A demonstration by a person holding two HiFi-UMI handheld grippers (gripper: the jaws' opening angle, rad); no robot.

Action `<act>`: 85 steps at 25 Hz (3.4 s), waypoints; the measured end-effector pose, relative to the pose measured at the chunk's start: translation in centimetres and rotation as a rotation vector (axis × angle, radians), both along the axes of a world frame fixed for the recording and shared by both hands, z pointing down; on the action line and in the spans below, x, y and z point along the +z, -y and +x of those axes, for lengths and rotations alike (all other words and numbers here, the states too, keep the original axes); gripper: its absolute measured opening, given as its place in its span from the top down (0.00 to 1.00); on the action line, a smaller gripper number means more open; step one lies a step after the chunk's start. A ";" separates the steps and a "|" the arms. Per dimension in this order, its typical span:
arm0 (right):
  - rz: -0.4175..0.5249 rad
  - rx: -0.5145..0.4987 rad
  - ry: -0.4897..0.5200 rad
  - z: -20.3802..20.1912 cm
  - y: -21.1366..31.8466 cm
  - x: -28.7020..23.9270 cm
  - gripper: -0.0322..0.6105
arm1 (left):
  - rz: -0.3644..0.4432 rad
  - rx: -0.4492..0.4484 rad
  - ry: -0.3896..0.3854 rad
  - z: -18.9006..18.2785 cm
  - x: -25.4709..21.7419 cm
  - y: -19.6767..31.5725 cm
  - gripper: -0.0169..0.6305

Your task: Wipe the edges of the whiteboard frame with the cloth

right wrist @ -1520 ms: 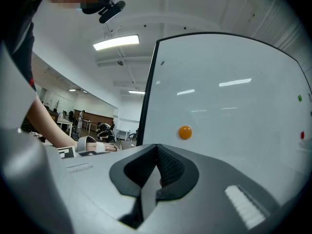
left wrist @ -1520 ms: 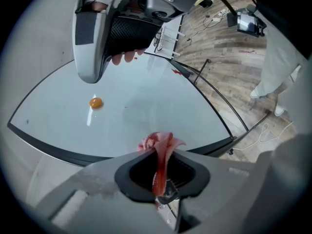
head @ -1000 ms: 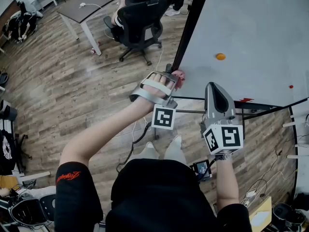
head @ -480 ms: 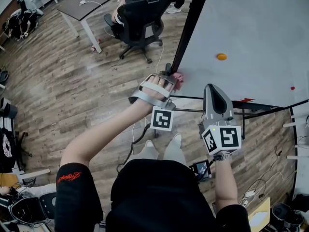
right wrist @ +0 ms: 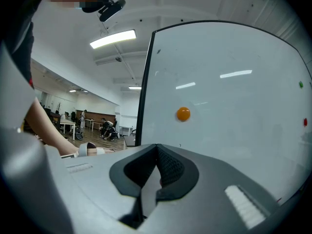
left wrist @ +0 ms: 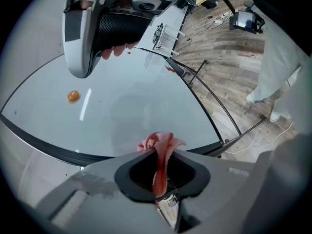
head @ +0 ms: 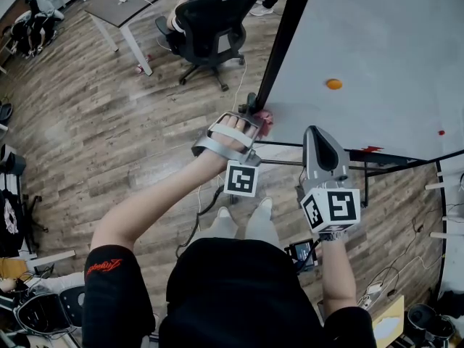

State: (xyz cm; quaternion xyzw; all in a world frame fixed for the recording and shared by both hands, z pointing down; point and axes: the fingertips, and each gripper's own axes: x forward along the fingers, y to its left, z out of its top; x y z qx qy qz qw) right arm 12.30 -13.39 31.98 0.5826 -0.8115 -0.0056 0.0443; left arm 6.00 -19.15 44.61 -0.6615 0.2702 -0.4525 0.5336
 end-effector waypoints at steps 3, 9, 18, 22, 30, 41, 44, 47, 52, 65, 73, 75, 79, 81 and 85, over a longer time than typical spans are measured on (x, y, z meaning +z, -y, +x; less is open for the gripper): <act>-0.006 0.000 0.002 0.1 0.0 0.3 0.95 | -0.008 -0.001 0.004 0.0 0.5 -0.1 0.90; -0.019 -0.003 0.004 0.2 0.1 0.8 0.95 | -0.014 -0.001 0.005 0.0 1.1 -0.1 0.90; -0.042 -0.005 0.006 0.4 0.4 1.7 0.95 | -0.035 -0.005 0.006 0.0 2.3 0.0 0.90; -0.055 -0.008 0.008 0.5 0.9 2.3 0.95 | -0.042 -0.008 0.017 0.0 3.0 0.3 0.90; -0.074 -0.012 0.011 0.2 0.4 3.1 0.95 | -0.062 -0.008 0.017 -0.2 4.2 -0.5 0.90; -0.114 -0.015 0.021 0.6 0.7 5.2 0.95 | -0.096 -0.018 0.035 -0.2 6.6 -0.5 0.90; -0.123 -0.015 0.024 0.8 0.7 5.5 0.95 | -0.098 -0.021 0.039 -0.1 7.0 -0.6 0.90; -0.134 -0.014 0.028 0.8 0.7 6.0 0.95 | -0.105 -0.023 0.037 -0.2 7.5 -0.5 0.90; -0.155 -0.019 0.028 0.7 1.0 6.9 0.95 | -0.125 -0.030 0.044 -0.3 8.8 -0.4 0.90; -0.199 -0.025 0.032 1.0 1.3 9.1 0.95 | -0.162 -0.042 0.051 -0.2 11.7 -0.6 0.90; -0.229 -0.035 0.033 1.2 1.9 10.6 0.95 | -0.185 -0.050 0.057 -0.1 13.7 -0.1 0.90; -0.235 -0.036 0.033 1.2 1.9 11.0 0.95 | -0.191 -0.051 0.056 -0.1 14.3 -0.1 0.90; -0.253 -0.034 0.038 1.1 2.0 11.9 0.95 | -0.203 -0.053 0.047 -0.3 15.1 -0.1 0.90; -0.264 -0.035 0.038 1.2 2.2 12.4 0.95 | -0.213 -0.055 0.040 -0.3 15.4 0.0 0.90; -0.283 -0.040 0.041 1.3 2.4 13.6 0.95 | -0.221 -0.063 0.054 -0.1 16.6 0.2 0.90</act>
